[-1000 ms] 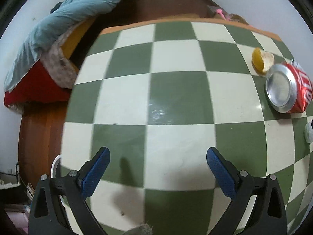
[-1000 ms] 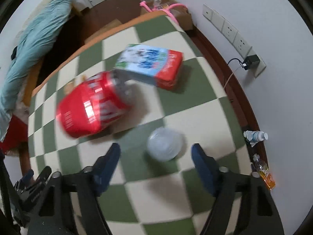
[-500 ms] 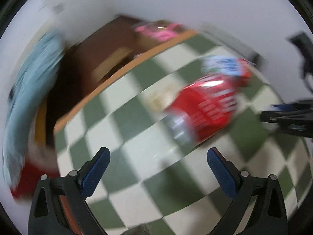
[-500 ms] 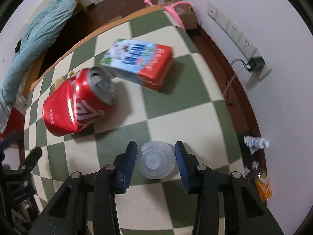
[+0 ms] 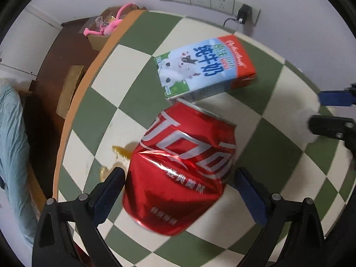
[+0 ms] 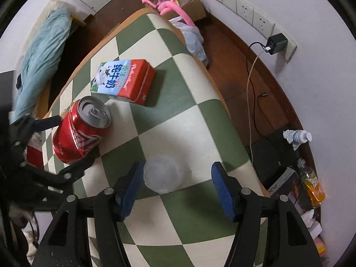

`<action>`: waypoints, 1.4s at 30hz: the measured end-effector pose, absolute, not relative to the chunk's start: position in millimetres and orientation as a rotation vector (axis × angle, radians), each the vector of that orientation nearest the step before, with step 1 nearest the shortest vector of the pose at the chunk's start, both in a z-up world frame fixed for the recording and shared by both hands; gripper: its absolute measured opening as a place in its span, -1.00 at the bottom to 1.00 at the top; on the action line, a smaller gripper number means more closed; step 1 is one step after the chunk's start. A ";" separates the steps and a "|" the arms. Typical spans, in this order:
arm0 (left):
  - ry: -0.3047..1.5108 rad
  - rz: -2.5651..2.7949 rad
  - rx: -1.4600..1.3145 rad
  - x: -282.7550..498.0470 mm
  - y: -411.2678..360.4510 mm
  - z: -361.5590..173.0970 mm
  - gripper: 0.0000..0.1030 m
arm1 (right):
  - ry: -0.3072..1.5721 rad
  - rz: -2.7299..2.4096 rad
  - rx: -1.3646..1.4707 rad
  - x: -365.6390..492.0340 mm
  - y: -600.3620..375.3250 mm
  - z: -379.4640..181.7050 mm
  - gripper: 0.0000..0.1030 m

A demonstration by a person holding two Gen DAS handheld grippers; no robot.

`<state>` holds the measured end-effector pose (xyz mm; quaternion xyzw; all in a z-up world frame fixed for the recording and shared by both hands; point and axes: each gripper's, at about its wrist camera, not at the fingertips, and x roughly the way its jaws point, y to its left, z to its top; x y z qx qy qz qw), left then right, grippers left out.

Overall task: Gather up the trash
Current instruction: 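Grasp the red cola can with the left tool while the right tool grasps the clear plastic lid, then carry the cola can and plastic lid over the bin and release them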

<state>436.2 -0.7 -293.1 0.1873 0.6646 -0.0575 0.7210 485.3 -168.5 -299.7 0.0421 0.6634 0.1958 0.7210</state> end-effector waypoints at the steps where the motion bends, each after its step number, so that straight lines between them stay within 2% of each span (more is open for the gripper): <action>1: 1.469 -0.131 0.405 439.4 -0.8 -294.7 0.93 | 1.462 0.431 0.098 485.4 -170.1 -299.6 0.27; 3: 1.455 -0.124 0.389 441.3 -0.4 -296.1 0.75 | 1.456 0.431 0.113 484.3 -174.0 -299.7 0.27; 5: 1.437 -0.118 0.361 441.3 1.2 -294.3 0.67 | 1.447 0.434 0.116 482.2 -174.6 -299.3 0.27; 19: 1.356 0.049 0.090 371.0 23.9 -283.0 0.58 | 1.388 0.481 0.025 467.6 -143.0 -299.1 0.26; 21: 1.335 0.085 0.029 354.8 29.6 -278.8 0.52 | 1.380 0.476 -0.005 462.6 -138.7 -302.7 0.22; 22: 1.325 0.105 0.015 347.3 30.9 -277.6 0.32 | 1.362 0.471 -0.033 459.1 -136.0 -302.6 0.14; 23: 1.312 0.121 -0.007 338.6 31.6 -276.0 -0.09 | 1.353 0.469 -0.057 457.8 -134.0 -303.0 -0.07; 24: 1.307 0.129 -0.031 332.3 32.2 -275.3 -0.18 | 1.333 0.454 -0.106 454.3 -130.4 -302.7 -0.15; 25: 1.301 0.140 -0.050 326.7 33.0 -274.5 -0.22 | 1.321 0.463 -0.123 451.1 -127.8 -302.8 -0.15; 34: 1.193 0.180 -0.178 294.1 40.6 -246.1 -0.30 | 1.290 0.483 -0.168 429.6 -117.8 -295.6 -0.15; 42: 1.078 0.271 -0.218 252.6 74.8 -205.2 -0.30 | 1.247 0.537 -0.156 403.6 -112.3 -265.7 -0.15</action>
